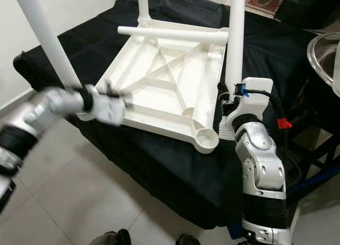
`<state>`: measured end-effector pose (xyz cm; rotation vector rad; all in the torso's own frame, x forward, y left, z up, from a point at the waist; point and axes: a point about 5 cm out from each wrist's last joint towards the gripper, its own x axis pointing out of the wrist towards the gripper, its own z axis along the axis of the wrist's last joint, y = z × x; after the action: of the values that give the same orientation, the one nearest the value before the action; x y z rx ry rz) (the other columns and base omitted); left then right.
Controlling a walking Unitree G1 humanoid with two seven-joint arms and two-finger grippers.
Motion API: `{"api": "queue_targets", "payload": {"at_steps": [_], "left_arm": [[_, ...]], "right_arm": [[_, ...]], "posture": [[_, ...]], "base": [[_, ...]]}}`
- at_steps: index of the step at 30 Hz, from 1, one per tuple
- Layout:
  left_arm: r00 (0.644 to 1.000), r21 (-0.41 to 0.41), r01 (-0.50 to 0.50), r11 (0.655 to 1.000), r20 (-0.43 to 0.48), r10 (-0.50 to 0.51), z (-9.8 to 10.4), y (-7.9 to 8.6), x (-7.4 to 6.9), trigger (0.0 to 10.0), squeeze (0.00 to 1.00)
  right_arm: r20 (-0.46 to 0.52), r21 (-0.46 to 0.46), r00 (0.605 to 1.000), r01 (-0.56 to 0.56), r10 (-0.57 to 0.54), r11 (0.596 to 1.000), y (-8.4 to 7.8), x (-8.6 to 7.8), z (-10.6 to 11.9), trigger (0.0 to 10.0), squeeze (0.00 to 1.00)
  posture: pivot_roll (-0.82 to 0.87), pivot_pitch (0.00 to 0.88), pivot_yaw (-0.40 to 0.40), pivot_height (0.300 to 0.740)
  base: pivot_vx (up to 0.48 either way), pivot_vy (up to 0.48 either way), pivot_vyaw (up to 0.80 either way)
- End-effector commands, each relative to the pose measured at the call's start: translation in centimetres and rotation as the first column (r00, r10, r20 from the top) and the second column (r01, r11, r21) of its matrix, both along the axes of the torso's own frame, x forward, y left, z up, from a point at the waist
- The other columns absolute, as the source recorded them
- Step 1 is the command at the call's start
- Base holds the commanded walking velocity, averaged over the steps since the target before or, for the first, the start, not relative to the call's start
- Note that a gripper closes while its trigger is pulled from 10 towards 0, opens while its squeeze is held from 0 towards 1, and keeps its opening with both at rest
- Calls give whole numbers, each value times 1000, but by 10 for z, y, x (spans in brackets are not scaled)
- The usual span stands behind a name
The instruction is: Building children table
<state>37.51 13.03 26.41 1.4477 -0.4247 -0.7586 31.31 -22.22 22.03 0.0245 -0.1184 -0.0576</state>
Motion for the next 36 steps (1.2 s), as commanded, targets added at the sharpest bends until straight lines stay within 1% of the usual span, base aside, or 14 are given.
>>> {"api": "queue_targets", "payload": {"at_steps": [1,3,6,7,16,18,20,23,25,27,29,30,32,36], "left_arm": [[999,60,-50,997,-6,51,-17,10,3,10000,1000],[998,56,-62,997,9,61,-16,13,4,10000,1000],[997,44,-74,996,9,74,-15,18,4,10000,733],[996,20,-90,996,6,90,-15,23,4,10000,0],[962,-281,-248,927,42,270,-3,57,4,10000,0],[945,-584,-277,763,-21,328,0,59,-6,10000,0],[970,-774,-229,590,-130,206,-12,39,-25,10000,0],[978,-817,-208,537,-164,130,-18,28,-33,10000,0],[973,-874,-201,442,-229,-9,-32,7,-51,10000,0],[973,-874,-201,442,-229,-9,-32,7,-51,10000,0],[955,-911,-237,338,-283,-93,-45,-7,-69,10000,0],[955,-911,-237,338,-283,-93,-45,-7,-69,10000,0],[934,-919,-329,219,-351,-67,-65,-11,-91,10000,0],[917,-904,-395,165,-399,12,-72,-5,-98,10000,0]], "right_arm": [[-12,4,1000,-5,5,1000,1,-2,-4,10000,0],[-13,5,1000,-5,5,1000,1,-2,-4,10000,0],[-14,4,1000,-3,3,1000,0,-2,-5,10000,0],[-15,5,1000,-2,2,1000,0,-2,-5,10000,0],[-12,8,1000,-3,3,1000,-1,-1,-5,10000,0],[-10,12,1000,-12,12,1000,1,1,-5,10000,0],[-7,15,1000,-17,17,1000,2,2,-4,10000,0],[-5,17,1000,-18,18,1000,2,3,-4,10000,0],[-1,18,1000,-24,24,1000,3,4,-3,10000,0],[-1,18,1000,-24,24,1000,3,4,-3,10000,0],[2,18,1000,-27,27,999,3,4,-2,10000,0],[2,18,1000,-27,27,999,3,4,-2,10000,0],[5,14,999,-36,36,999,3,5,-2,10000,0],[6,13,999,-44,43,999,3,5,-2,10000,0]], "posture": [[-84,187,-6,740],[-83,187,-5,740],[-83,188,-4,740],[-82,187,-2,740],[-75,182,-5,740],[-63,177,-3,740],[-59,171,-2,740],[-58,169,-4,740],[-53,164,-7,740],[-53,164,-7,740],[-52,160,-1,740],[-52,160,-1,740],[-48,163,-1,740],[-45,163,-5,740]], "base": [[0,0,0],[0,0,0],[0,0,0],[0,0,0],[0,0,0],[0,0,0],[0,0,0],[0,0,0],[0,0,0],[0,0,0],[0,0,0],[0,0,0],[0,0,0],[0,0,0]]}}
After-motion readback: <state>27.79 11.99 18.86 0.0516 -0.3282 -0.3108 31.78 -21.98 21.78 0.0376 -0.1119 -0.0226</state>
